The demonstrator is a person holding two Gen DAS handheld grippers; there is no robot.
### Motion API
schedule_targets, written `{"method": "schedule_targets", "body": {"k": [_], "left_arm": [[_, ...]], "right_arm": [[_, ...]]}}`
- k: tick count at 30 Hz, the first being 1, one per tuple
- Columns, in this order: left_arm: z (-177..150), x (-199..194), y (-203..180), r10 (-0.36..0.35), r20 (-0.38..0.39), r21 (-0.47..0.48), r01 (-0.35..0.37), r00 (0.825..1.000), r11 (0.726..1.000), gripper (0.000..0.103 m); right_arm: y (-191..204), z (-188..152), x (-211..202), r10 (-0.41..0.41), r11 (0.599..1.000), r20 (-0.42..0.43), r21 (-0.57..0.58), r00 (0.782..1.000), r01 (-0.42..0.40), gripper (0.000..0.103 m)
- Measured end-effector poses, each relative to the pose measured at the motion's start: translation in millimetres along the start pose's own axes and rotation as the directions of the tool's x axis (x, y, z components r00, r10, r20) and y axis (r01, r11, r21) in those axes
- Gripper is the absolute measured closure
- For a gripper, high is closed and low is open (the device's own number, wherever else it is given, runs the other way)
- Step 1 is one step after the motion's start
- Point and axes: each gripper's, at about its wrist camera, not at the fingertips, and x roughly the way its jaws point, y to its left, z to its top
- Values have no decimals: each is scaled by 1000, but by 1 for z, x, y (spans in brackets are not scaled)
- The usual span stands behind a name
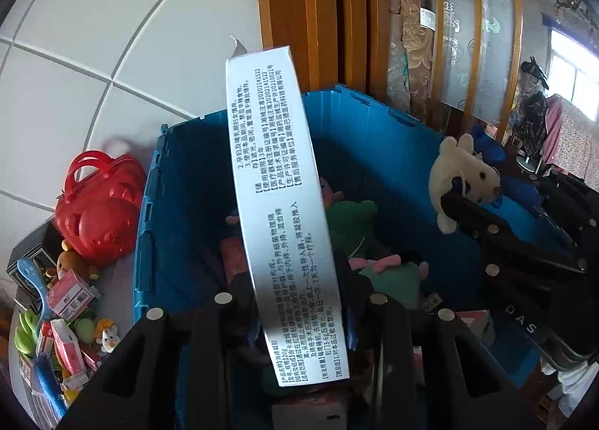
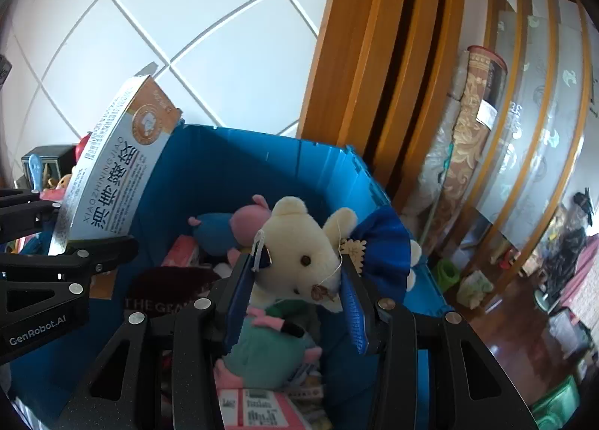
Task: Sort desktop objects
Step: 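Carry the medicine box and teddy bear into the blue crate and open both tools, then move both open tools back to the pile on the bed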
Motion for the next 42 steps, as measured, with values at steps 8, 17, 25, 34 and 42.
{"method": "schedule_targets", "body": {"k": [8, 17, 25, 34, 42], "left_arm": [[-3, 1, 7, 8, -5, -22, -8, 1000, 1000, 42], [-8, -21, 20, -2, 38, -64, 5, 999, 998, 41], [-30, -84, 57, 94, 210, -131, -67, 973, 989, 20], [-100, -129, 163, 306, 273, -293, -224, 912, 929, 8], [-188, -129, 295, 415, 85, -457, -335, 906, 824, 8]], "right_arm": [[1, 4, -1, -10, 1000, 21, -23, 1000, 11, 44], [-5, 6, -6, 1, 1000, 54, 20, 999, -2, 0], [-2, 3, -22, 26, 996, 94, 82, 995, -34, 0], [67, 21, -96, 173, 971, 314, 101, 933, -215, 0], [181, 37, -94, 335, 931, 276, 47, 901, -361, 0]]}}
